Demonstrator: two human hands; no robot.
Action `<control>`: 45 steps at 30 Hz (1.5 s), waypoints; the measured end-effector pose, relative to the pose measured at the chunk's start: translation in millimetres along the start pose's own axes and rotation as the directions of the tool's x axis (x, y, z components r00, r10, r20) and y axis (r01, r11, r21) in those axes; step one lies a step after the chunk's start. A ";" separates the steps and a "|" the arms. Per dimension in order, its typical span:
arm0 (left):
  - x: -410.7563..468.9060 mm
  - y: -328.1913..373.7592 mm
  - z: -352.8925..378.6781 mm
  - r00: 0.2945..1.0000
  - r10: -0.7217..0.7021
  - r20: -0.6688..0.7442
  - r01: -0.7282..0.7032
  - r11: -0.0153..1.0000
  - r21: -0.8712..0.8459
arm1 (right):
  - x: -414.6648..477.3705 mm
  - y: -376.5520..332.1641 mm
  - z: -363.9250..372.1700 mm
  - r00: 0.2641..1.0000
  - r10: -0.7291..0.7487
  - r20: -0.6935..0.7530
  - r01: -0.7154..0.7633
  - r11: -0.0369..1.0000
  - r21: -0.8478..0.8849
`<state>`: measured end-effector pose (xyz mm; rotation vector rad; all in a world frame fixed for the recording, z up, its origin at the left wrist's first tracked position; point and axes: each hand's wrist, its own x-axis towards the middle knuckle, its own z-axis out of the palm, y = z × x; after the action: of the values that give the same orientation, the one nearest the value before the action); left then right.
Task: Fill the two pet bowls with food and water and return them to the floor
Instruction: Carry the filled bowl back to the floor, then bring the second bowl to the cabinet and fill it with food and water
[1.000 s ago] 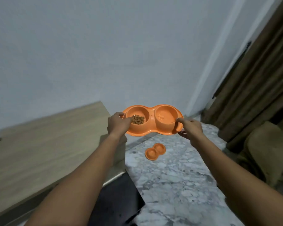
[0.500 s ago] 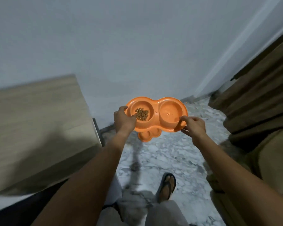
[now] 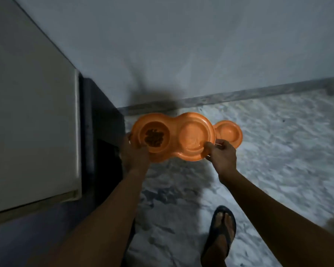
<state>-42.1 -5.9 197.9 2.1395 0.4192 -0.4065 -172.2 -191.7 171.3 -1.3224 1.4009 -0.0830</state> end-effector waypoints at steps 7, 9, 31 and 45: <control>89.2 -141.0 91.4 0.990 -0.028 -0.139 0.031 0.999 0.014 | 112.8 97.0 88.0 0.993 -0.119 0.029 0.122 0.970 -0.209; 101.1 -162.9 103.2 0.987 -0.039 -0.153 0.039 0.999 -0.009 | 131.9 112.6 101.6 0.992 -0.124 0.038 0.129 0.962 -0.242; 108.6 -162.9 171.0 0.955 0.296 -0.026 -0.269 0.899 0.346 | 172.1 134.3 100.1 0.993 -0.121 -0.012 0.112 0.947 -0.300; 37.3 -100.7 353.6 0.936 0.154 0.318 -0.350 0.528 0.774 | 292.7 127.8 -49.7 0.949 0.035 -0.313 -0.109 0.969 -0.221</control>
<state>-100.0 -237.4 -84.3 2.9726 -0.3133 -0.7639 -205.3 -383.9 -86.5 -1.4984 1.7660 -0.0766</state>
